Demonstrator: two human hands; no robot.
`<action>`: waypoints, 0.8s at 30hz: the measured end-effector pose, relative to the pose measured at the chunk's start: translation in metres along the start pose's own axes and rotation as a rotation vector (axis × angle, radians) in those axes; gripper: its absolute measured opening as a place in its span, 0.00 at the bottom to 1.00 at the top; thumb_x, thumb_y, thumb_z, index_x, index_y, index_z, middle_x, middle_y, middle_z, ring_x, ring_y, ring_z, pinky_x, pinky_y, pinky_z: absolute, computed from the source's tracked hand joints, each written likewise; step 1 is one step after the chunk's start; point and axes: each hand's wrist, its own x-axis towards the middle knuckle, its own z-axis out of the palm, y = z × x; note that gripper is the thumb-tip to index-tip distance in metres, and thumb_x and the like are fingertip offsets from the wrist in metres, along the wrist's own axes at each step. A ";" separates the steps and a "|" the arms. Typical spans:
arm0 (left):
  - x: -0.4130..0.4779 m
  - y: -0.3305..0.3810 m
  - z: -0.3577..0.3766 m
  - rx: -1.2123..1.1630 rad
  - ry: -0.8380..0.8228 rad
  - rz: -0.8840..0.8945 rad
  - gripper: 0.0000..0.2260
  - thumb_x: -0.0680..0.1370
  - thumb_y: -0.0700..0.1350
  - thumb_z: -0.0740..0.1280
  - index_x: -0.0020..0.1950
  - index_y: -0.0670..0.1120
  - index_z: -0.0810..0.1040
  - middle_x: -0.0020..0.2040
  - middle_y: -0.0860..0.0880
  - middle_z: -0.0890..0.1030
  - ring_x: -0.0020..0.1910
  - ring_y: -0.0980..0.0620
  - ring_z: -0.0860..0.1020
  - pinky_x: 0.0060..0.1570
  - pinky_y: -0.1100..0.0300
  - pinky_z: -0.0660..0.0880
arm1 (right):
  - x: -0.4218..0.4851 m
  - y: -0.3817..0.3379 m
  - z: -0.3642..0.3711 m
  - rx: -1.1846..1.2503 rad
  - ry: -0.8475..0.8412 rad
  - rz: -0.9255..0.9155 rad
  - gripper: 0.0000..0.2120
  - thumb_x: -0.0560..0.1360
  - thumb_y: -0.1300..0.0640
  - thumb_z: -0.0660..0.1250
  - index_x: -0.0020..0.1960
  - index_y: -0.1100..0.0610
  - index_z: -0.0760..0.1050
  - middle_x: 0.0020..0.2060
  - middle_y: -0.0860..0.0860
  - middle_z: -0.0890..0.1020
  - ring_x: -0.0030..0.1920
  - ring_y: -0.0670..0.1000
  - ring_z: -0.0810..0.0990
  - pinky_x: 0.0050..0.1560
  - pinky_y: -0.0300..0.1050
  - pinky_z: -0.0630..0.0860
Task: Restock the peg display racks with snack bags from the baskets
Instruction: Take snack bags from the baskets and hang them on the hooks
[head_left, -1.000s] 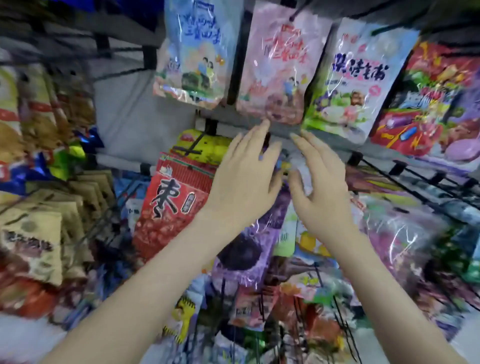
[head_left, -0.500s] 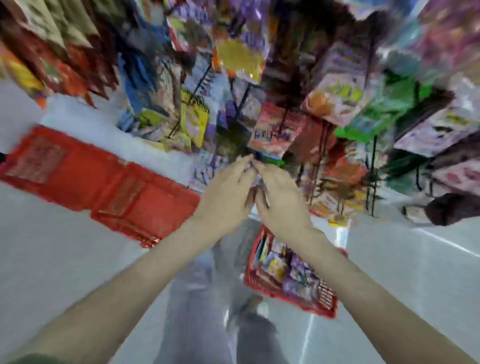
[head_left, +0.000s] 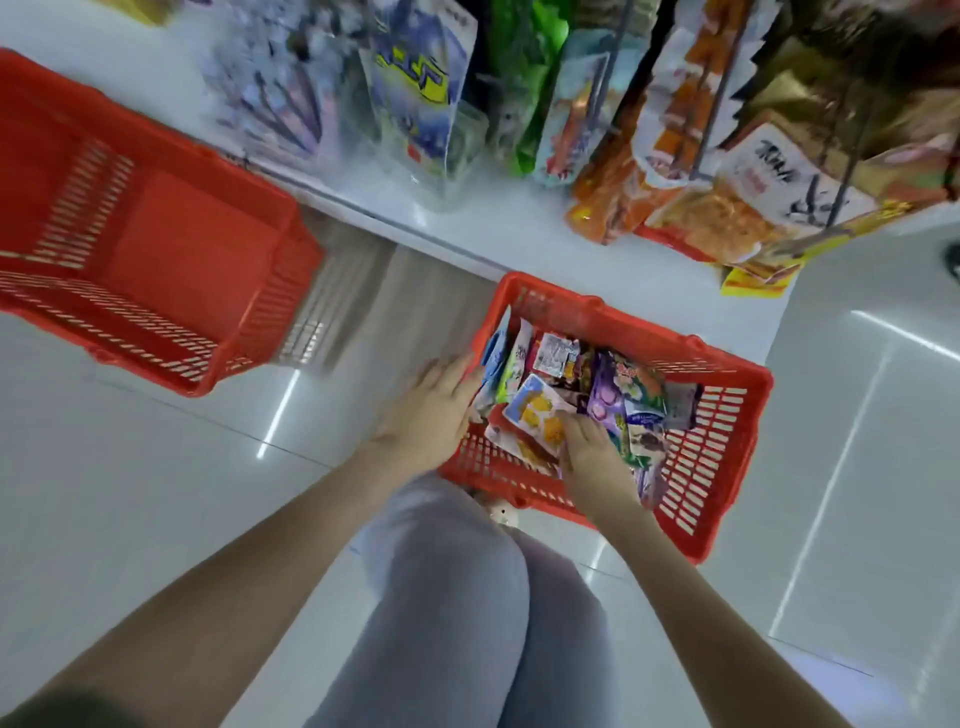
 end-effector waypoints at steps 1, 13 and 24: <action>0.017 -0.001 0.025 0.069 0.024 0.049 0.23 0.65 0.42 0.74 0.60 0.40 0.80 0.60 0.39 0.79 0.57 0.40 0.80 0.57 0.46 0.75 | 0.013 0.021 0.022 -0.003 -0.022 0.032 0.24 0.79 0.66 0.56 0.74 0.61 0.59 0.68 0.58 0.69 0.68 0.58 0.66 0.68 0.51 0.65; 0.159 0.022 0.184 0.823 -0.456 0.097 0.27 0.85 0.47 0.50 0.78 0.46 0.37 0.78 0.42 0.39 0.77 0.39 0.39 0.64 0.37 0.30 | 0.159 0.119 0.166 -0.477 -0.124 0.096 0.33 0.79 0.48 0.58 0.76 0.62 0.49 0.69 0.57 0.66 0.70 0.57 0.64 0.72 0.54 0.56; 0.138 0.037 0.200 0.415 -0.509 0.204 0.36 0.79 0.56 0.62 0.79 0.45 0.48 0.79 0.43 0.51 0.78 0.43 0.47 0.74 0.42 0.39 | 0.117 0.108 0.179 -0.124 -0.207 -0.254 0.27 0.76 0.47 0.66 0.70 0.60 0.68 0.66 0.60 0.73 0.63 0.61 0.74 0.59 0.56 0.73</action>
